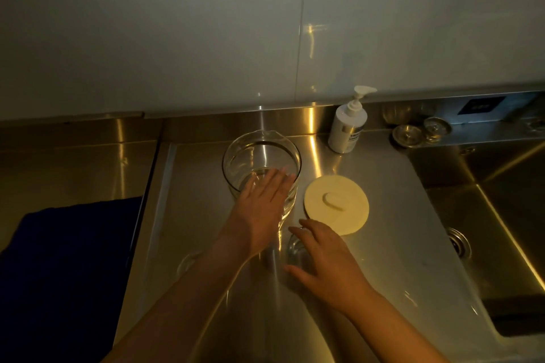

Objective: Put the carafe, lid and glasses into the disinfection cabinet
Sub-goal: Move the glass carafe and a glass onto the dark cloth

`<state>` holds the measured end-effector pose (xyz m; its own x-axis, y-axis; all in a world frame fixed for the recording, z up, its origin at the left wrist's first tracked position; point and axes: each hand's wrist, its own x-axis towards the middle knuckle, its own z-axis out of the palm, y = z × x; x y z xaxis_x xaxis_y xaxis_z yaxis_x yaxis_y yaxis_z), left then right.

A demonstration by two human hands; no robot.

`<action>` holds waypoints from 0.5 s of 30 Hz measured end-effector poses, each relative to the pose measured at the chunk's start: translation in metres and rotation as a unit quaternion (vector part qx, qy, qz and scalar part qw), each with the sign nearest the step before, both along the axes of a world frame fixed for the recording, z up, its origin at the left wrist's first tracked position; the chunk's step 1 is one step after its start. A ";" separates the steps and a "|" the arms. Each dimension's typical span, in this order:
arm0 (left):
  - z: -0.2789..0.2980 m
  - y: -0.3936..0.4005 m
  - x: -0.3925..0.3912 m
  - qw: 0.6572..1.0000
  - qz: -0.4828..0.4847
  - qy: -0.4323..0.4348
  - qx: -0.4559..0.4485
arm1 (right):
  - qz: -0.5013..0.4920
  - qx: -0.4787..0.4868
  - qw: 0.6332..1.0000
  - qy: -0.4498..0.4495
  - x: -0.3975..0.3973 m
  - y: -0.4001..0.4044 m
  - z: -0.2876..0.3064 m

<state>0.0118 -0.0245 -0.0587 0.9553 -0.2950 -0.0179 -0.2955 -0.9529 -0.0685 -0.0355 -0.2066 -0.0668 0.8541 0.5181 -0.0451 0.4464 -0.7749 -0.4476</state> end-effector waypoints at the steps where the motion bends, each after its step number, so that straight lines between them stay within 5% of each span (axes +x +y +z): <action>1: 0.000 0.002 -0.002 1.000 0.003 -0.002 0.004 | 0.005 -0.016 1.000 -0.003 -0.001 0.000 -0.002; 15: -0.002 0.015 -0.032 0.995 0.060 -0.047 -0.056 | -0.027 -0.245 0.968 0.037 -0.006 0.023 0.003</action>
<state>-0.0205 -0.0094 -0.0608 0.9798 -0.1733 0.0997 -0.1760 -0.9842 0.0191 -0.0419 -0.1836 -0.0636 0.8647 0.3733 -0.3360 0.3798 -0.9238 -0.0490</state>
